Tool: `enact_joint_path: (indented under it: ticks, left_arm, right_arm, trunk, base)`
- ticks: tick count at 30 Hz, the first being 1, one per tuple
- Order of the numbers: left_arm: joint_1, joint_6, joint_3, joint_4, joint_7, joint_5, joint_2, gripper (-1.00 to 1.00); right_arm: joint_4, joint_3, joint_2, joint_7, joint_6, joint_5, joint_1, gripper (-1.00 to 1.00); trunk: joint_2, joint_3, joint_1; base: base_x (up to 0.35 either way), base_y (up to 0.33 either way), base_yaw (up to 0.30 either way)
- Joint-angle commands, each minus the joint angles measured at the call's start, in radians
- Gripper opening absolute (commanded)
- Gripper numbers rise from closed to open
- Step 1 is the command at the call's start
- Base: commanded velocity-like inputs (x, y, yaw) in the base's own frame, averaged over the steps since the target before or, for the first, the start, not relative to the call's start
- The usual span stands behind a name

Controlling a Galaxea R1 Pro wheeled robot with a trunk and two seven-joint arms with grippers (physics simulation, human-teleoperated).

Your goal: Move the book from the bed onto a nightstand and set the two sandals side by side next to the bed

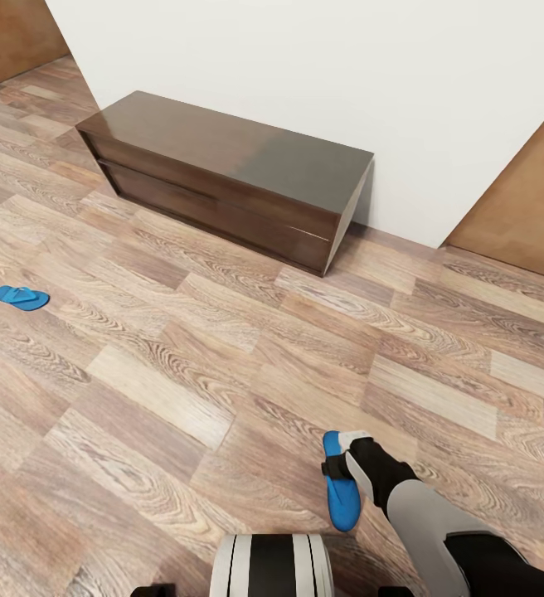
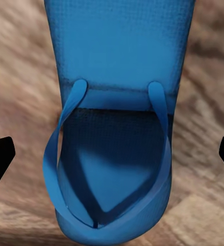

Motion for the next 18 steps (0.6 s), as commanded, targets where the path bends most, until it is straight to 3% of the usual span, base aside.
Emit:
enact_joint_path:
  ticks: [1, 13, 18]
  left_arm:
    - [0.0, 0.001, 0.0, -0.001, 0.001, -0.01, 0.0, 1.0]
    - [0.0, -0.029, 0.0, 0.0, 0.001, -0.048, -0.001, 1.0]
    - [0.0, -0.032, 0.001, 0.001, 0.001, -0.056, -0.002, 1.0]
  right_arm:
    - [-0.002, 0.001, 0.0, 0.0, 0.006, 0.008, -0.001, 1.0]
    - [-0.002, 0.001, 0.0, 0.0, 0.007, 0.008, -0.006, 1.0]
    - [-0.002, 0.001, 0.001, 0.0, 0.006, 0.008, -0.008, 1.0]
  trunk:
    - [0.0, -0.001, 0.0]
    - [0.0, -0.001, 0.0]
    - [-0.001, -0.02, 0.002]
  base:
    - [0.0, 0.0, 0.0]
    - [0.0, 0.0, 0.0]
    - [0.0, 0.0, 0.0]
